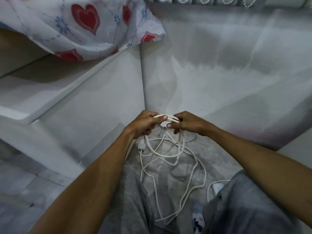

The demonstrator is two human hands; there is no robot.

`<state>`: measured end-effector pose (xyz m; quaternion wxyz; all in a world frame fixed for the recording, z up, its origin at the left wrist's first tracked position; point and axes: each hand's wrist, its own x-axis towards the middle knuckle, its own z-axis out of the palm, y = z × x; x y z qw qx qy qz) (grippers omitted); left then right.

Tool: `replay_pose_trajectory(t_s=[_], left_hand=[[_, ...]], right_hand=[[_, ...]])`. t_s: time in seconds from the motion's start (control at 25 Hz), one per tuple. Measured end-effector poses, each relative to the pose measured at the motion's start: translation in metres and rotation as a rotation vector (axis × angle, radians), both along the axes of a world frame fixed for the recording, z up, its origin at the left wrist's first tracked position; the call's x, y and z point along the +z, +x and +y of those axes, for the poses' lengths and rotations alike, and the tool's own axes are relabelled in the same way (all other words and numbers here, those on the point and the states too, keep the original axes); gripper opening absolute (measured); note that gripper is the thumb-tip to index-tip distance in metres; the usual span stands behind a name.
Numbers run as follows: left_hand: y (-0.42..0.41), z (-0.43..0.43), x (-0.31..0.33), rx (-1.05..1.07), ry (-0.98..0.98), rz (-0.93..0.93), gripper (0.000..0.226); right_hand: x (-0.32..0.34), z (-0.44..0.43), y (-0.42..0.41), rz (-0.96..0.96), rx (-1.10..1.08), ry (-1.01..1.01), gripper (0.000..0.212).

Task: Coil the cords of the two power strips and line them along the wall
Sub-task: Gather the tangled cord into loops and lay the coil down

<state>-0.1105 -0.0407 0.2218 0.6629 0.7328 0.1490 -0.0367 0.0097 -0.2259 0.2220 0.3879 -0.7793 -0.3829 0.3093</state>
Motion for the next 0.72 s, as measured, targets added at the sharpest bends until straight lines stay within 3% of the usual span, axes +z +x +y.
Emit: replay_pose_trajectory(t_s=[0.32,0.44,0.6,0.72], left_hand=[[0.001,0.006,-0.011,-0.047,0.098,-0.013,0.042],[0.001,0.004,-0.014,-0.095,0.199,0.014,0.011],[0.002,0.002,-0.016,-0.18,0.324,0.007,0.027],[-0.002,0.005,-0.016,-0.172,0.332,-0.007,0.028]], right_hand=[[0.013,-0.016,0.004,0.101,-0.082,0.028,0.026],[0.016,-0.024,0.008,0.077,-0.119,0.05,0.027],[0.017,-0.035,0.016,0.058,-0.163,0.049,0.024],[0.016,-0.042,0.022,0.021,-0.189,0.033,0.022]])
